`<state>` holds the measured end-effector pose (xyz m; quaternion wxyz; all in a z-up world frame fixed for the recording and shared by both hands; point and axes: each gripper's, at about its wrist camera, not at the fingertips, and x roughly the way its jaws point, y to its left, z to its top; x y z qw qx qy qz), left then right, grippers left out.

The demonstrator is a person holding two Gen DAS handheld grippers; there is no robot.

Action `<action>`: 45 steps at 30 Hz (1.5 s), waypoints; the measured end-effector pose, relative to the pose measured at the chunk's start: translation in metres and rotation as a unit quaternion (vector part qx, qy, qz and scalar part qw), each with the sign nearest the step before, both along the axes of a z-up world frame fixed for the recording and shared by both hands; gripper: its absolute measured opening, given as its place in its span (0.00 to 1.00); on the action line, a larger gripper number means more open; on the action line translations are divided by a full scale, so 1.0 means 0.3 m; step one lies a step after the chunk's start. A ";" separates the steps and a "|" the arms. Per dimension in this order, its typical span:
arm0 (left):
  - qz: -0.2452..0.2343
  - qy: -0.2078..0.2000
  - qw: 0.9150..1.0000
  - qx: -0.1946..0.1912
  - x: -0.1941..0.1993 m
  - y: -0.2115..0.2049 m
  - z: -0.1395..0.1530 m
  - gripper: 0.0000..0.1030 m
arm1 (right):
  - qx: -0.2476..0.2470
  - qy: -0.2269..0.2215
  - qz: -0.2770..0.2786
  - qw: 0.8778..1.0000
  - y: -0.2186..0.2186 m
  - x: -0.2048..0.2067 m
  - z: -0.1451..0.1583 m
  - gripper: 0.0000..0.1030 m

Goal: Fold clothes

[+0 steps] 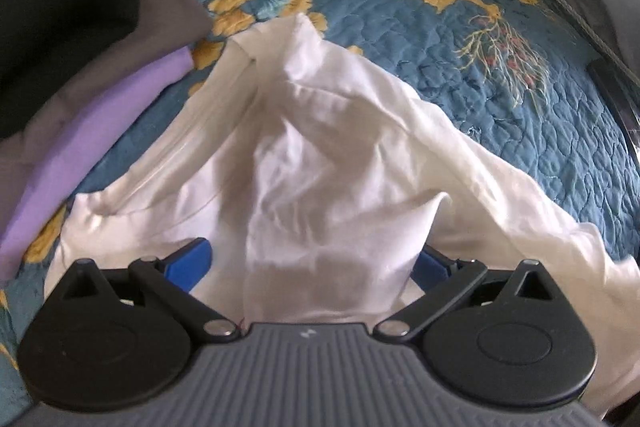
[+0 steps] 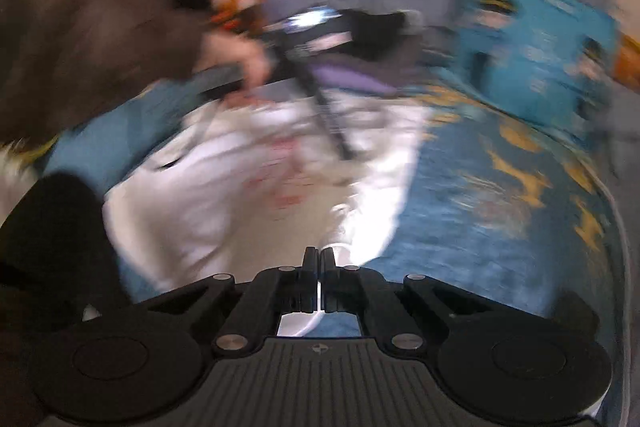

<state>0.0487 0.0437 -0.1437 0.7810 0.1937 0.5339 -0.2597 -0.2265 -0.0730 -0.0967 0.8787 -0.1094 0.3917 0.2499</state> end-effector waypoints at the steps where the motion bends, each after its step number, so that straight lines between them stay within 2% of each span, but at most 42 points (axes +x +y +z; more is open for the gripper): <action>1: 0.002 -0.001 1.000 0.001 -0.003 0.003 0.000 1.00 | -0.007 0.008 0.017 1.000 0.027 0.007 -0.016 0.01; 7: 0.008 -0.008 1.000 0.001 -0.014 0.027 -0.004 1.00 | 0.039 0.111 0.060 0.991 0.088 0.079 -0.159 0.01; 13: 0.009 -0.011 1.000 -0.001 -0.009 0.040 -0.012 1.00 | 0.020 0.186 0.039 0.982 0.089 0.137 -0.356 0.02; 17: 0.009 -0.010 1.000 -0.006 -0.005 0.046 -0.017 1.00 | 0.068 0.214 0.015 0.974 0.043 0.149 -0.390 0.02; 19: 0.010 -0.013 1.000 -0.009 -0.009 0.052 -0.015 1.00 | 0.083 0.221 0.007 0.972 0.029 0.147 -0.394 0.02; 27: -0.004 -0.035 0.999 -0.010 -0.093 0.097 0.024 1.00 | 0.061 0.218 0.002 0.974 0.057 0.143 -0.386 0.02; 32: -0.023 -0.041 0.998 -0.045 -0.179 0.114 0.087 1.00 | 0.048 0.213 -0.001 0.976 0.071 0.136 -0.382 0.02; 38: -0.062 -0.031 0.997 -0.024 -0.264 0.103 0.076 1.00 | 0.035 0.203 -0.005 0.979 0.083 0.125 -0.379 0.02; 42: -0.050 -0.001 0.994 -0.094 -0.288 0.158 0.070 1.00 | 0.038 0.202 -0.007 0.979 0.081 0.125 -0.383 0.02; 45: -0.019 0.012 0.990 -0.140 -0.281 0.181 0.050 1.00 | 0.039 0.202 -0.006 0.979 0.085 0.124 -0.386 0.02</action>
